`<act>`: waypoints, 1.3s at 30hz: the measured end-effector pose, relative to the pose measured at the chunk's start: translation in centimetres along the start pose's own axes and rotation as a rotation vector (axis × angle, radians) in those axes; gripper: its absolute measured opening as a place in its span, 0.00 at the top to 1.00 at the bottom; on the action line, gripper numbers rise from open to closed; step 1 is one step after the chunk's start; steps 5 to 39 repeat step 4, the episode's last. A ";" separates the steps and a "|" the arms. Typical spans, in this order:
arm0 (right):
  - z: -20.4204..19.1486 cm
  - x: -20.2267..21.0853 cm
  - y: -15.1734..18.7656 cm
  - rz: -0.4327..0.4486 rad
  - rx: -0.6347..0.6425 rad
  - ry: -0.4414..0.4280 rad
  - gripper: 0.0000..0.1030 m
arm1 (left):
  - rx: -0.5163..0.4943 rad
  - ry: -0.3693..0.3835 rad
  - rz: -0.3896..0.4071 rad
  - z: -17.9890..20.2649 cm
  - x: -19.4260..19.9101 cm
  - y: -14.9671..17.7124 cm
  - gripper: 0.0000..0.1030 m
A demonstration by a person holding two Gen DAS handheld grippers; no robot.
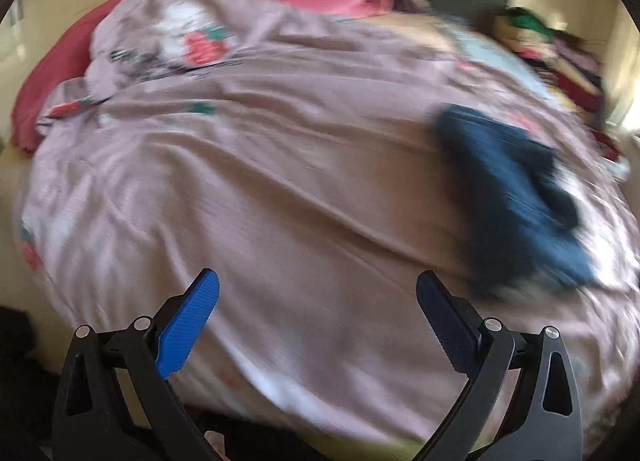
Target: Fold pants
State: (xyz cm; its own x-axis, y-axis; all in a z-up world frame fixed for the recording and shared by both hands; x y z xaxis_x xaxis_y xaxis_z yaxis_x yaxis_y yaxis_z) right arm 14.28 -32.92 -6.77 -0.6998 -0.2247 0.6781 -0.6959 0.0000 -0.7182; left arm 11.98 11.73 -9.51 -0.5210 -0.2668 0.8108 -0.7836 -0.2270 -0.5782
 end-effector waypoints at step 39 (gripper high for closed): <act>12.3 -1.0 -1.2 -0.029 -0.121 0.213 0.09 | 0.051 -0.164 -0.029 -5.8 -6.4 -5.5 0.04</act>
Point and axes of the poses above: each gripper's, at about its wrist camera, not at the fingertips, and x roughly against the way its jaws point, z to its right, y to its underside, the point moved 9 cm from there along -x, roughly the way its jaws point, and after that the axes turned 9 degrees about -y, right-handed, at the moved point
